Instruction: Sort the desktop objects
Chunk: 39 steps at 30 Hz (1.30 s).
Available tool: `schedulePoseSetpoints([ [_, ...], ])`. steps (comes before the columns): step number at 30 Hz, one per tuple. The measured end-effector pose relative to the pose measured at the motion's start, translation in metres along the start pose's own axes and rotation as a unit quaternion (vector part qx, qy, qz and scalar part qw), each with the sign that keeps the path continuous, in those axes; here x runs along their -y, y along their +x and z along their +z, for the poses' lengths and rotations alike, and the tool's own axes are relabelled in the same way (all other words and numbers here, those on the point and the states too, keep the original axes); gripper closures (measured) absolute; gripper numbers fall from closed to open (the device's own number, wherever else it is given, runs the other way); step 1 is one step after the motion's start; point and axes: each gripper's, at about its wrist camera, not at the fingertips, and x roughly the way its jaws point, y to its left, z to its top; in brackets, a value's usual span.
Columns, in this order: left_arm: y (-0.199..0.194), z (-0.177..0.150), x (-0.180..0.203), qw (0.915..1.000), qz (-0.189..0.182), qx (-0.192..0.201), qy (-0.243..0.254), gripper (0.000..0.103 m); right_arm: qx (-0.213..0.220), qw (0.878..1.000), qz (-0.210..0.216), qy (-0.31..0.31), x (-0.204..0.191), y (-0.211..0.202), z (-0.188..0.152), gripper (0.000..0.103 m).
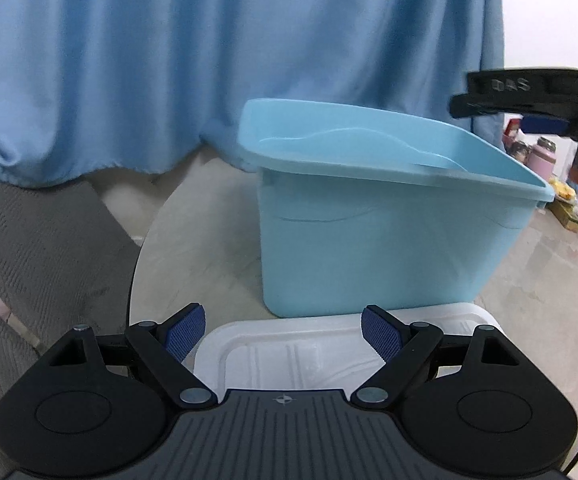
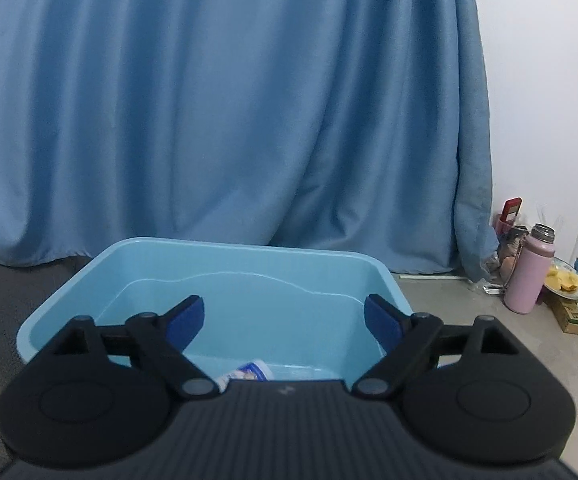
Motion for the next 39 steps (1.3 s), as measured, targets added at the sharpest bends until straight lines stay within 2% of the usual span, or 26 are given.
schedulePoseSetpoints([
  [5, -0.009, -0.006, 0.006, 0.9999, 0.008, 0.000, -0.008, 0.016, -0.008, 1.000, -0.005, 0.004, 0.016, -0.024, -0.011, 0.015],
  [18, -0.050, -0.031, 0.026, 0.9992, 0.024, -0.025, -0.020, 0.016, -0.080, 0.996, -0.013, 0.031, 0.060, -0.075, -0.059, 0.014],
  [27, -0.077, -0.055, 0.033, 0.9986, 0.034, -0.039, -0.012, 0.016, -0.115, 0.993, -0.004, 0.025, 0.060, -0.095, -0.091, 0.014],
  [39, -0.078, -0.074, 0.032, 0.9962, 0.040, -0.075, -0.017, 0.016, -0.161, 0.987, 0.007, 0.026, 0.056, -0.103, -0.125, 0.014],
])
